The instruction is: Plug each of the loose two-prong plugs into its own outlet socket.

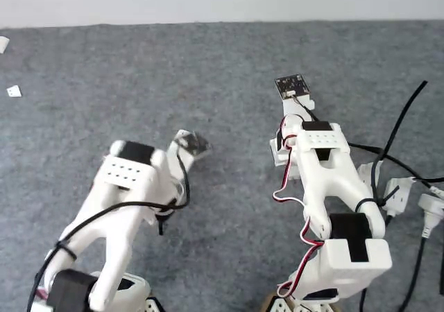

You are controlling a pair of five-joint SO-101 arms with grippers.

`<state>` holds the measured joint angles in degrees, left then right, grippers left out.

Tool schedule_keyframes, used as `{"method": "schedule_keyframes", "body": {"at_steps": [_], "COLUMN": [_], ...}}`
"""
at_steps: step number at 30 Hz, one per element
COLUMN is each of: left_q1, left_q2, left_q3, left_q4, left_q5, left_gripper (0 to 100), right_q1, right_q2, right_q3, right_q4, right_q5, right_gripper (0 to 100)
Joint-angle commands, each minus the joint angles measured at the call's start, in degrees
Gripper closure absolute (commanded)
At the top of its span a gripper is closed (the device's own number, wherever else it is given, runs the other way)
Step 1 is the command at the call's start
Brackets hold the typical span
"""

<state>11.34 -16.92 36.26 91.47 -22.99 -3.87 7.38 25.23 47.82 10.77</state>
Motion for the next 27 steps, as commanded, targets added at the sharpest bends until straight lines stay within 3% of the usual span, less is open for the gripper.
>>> {"method": "schedule_keyframes", "body": {"at_steps": [1,6,11,16,27], "left_q1": [-1.4,-2.0,-5.7,-6.9,-6.9], "left_q2": [-6.2,-8.1,6.6,23.2,52.5], "left_q3": [-10.9,-23.2,-32.5,-42.8,-65.4], "left_q4": [3.1,0.8,-3.8,-3.7,-4.8], "left_q5": [1.1,7.6,14.1,11.0,4.7], "left_gripper": [98,98,90,81,80], "right_q1": [-0.5,-0.5,-0.5,-0.5,-0.5], "right_q2": [-0.3,-0.3,-0.2,-0.2,-0.2], "right_q3": [-2.4,-2.4,-2.4,-2.4,-2.4], "right_q4": [-1.0,-1.0,-1.0,-1.1,-1.1], "right_q5": [0.6,0.6,0.6,0.6,0.6], "right_gripper": [96.5,96.5,96.5,96.5,96.5]}}
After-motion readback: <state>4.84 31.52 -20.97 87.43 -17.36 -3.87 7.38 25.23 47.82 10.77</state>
